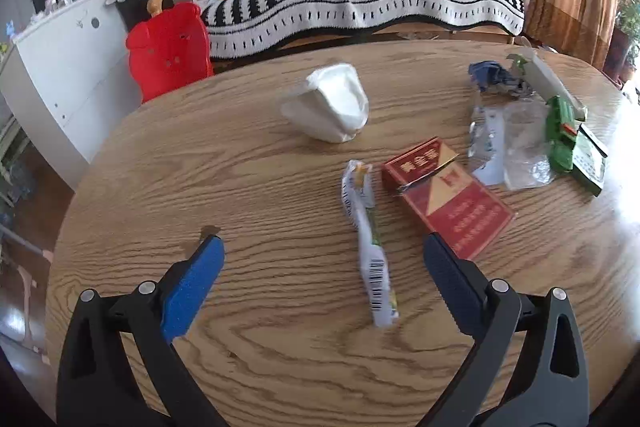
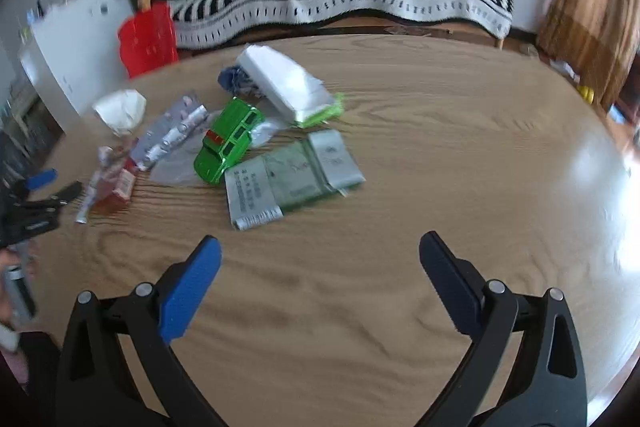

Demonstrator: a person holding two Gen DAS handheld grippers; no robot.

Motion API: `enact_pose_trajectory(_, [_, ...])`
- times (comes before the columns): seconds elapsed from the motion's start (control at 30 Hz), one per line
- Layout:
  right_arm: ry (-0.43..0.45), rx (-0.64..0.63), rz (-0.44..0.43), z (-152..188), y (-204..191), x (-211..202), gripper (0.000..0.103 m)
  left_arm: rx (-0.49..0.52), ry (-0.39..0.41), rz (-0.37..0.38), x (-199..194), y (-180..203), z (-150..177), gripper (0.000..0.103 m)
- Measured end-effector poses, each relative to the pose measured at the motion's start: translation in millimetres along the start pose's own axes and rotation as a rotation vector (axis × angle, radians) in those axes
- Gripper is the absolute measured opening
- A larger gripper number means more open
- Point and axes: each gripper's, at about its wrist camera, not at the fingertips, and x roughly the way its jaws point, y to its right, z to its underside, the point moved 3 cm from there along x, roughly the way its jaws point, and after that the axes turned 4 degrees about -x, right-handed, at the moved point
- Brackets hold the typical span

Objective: Collect trash
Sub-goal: 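Grasp the barcoded snack wrapper with the left gripper while the right grasps the green-white cigarette pack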

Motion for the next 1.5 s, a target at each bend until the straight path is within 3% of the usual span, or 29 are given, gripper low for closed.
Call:
enact_pose_trajectory(0.23, [-0.008, -0.120, 0.148, -44, -43, 46, 0.096, 0.021, -0.038, 0.000, 26, 0, -2, 0.097])
enact_pose_trajectory(0.33, [-0.018, -0.123, 0.264, -56, -41, 65, 0.096, 0.028, -0.038, 0.015, 29, 3, -4, 0.097])
enact_pose_trajectory(0.4, [-0.043, -0.106, 0.293, -57, -34, 77, 0.096, 0.029, -0.018, 0.025, 25, 5, -6, 0.097])
enact_pose_trajectory(0.53, [-0.042, -0.072, 0.281, -60, -30, 86, 0.096, 0.027, -0.006, 0.021, 22, 6, -8, 0.097])
enact_pose_trajectory(0.8, [-0.069, -0.171, 0.279, -39, -36, 83, 0.096, 0.006, -0.025, 0.031, 24, -1, -5, 0.097])
enact_pose_trajectory(1.0, [-0.076, -0.050, 0.325, -3, 17, 49, 0.096, -0.025, -0.020, 0.051, 18, -9, -2, 0.097])
enact_pose_trajectory(1.1, [-0.067, 0.046, 0.282, 7, 37, 39, 0.096, -0.019, -0.026, 0.050, 20, -7, -2, 0.097])
enact_pose_trajectory(1.37, [-0.099, 0.021, 0.249, 16, 29, 48, 0.096, -0.057, -0.085, 0.083, 35, -8, 5, 0.096])
enact_pose_trajectory(1.43, [-0.121, 0.104, 0.164, 21, 36, 50, 0.098, -0.069, -0.096, 0.095, 39, -9, 7, 0.091])
enact_pose_trajectory(1.5, [-0.111, 0.089, 0.156, 20, 38, 48, 0.098, -0.056, -0.083, 0.103, 39, -7, 7, 0.086])
